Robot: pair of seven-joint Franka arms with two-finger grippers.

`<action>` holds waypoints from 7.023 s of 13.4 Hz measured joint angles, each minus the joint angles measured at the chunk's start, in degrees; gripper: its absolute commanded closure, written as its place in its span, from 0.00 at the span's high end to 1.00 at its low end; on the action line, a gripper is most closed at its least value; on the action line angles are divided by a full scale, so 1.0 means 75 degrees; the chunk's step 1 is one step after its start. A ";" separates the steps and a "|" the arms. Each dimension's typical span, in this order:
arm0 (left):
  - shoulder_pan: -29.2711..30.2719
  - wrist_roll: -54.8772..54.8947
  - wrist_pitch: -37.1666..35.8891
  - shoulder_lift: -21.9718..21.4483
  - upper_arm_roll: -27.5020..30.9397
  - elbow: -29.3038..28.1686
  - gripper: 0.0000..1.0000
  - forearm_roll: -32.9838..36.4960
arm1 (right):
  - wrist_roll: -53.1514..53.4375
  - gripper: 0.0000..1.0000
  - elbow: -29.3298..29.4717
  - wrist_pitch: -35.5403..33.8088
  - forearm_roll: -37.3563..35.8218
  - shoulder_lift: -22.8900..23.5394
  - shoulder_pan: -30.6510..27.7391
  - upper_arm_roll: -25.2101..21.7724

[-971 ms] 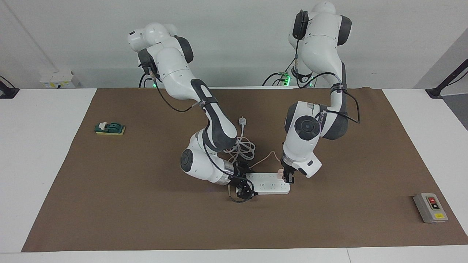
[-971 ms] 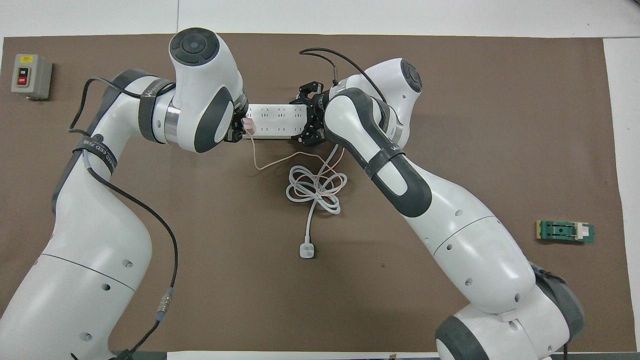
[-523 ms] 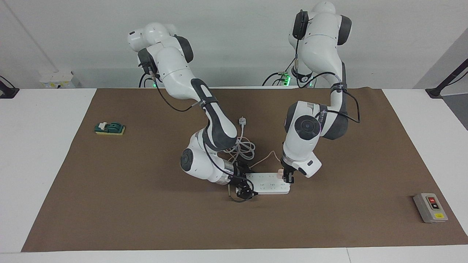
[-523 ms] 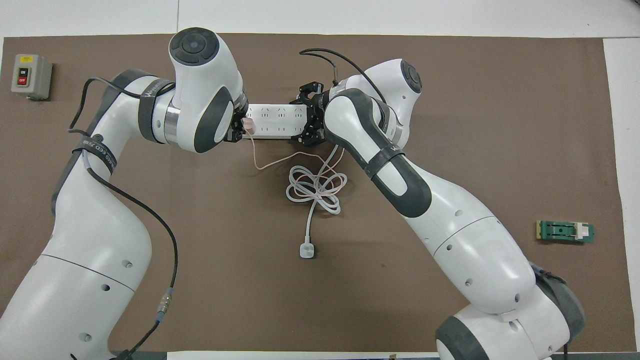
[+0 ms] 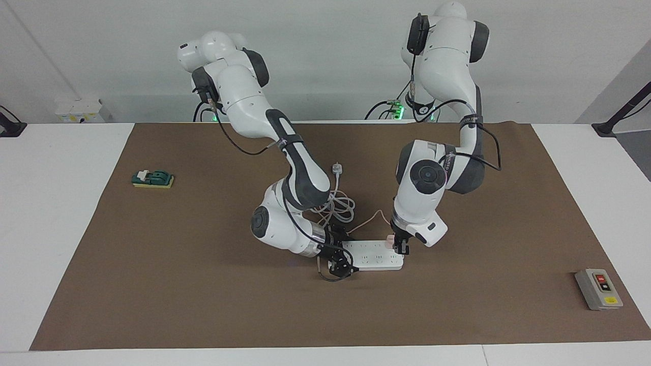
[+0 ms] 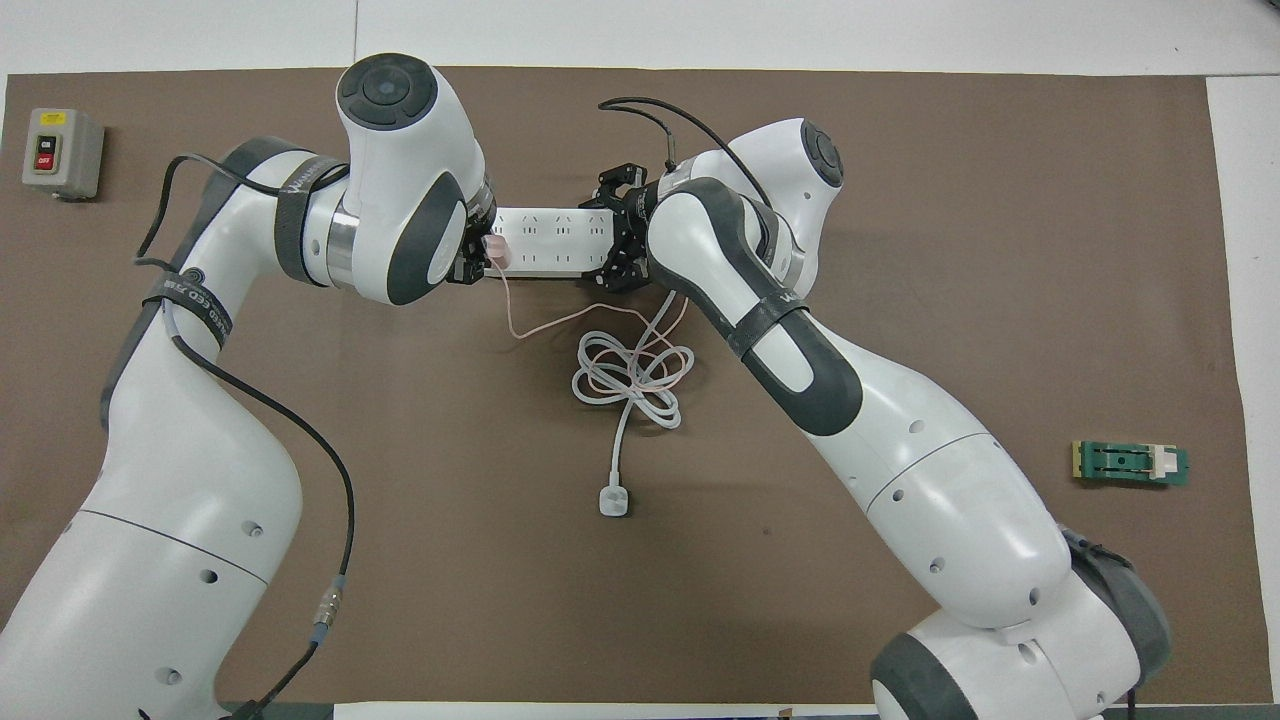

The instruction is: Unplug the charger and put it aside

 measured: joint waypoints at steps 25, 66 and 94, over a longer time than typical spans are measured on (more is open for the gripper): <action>0.2290 1.2633 -0.1350 -0.4161 0.0211 -0.3377 0.00 -0.0300 | -0.0010 1.00 -0.0052 0.0331 0.0000 -0.0114 0.0160 -0.0012; 0.4710 1.6137 -0.0692 -0.4799 0.0150 -0.4420 1.00 -0.1360 | -1.2350 1.00 -0.3556 -0.5354 -0.6195 -0.7570 -0.2583 -0.1465; 0.2835 1.2694 -0.3223 -0.4921 -0.0153 -0.2042 1.00 0.0005 | -1.2349 1.00 -0.4118 -0.5037 -0.6721 -0.7931 -0.2614 -0.1261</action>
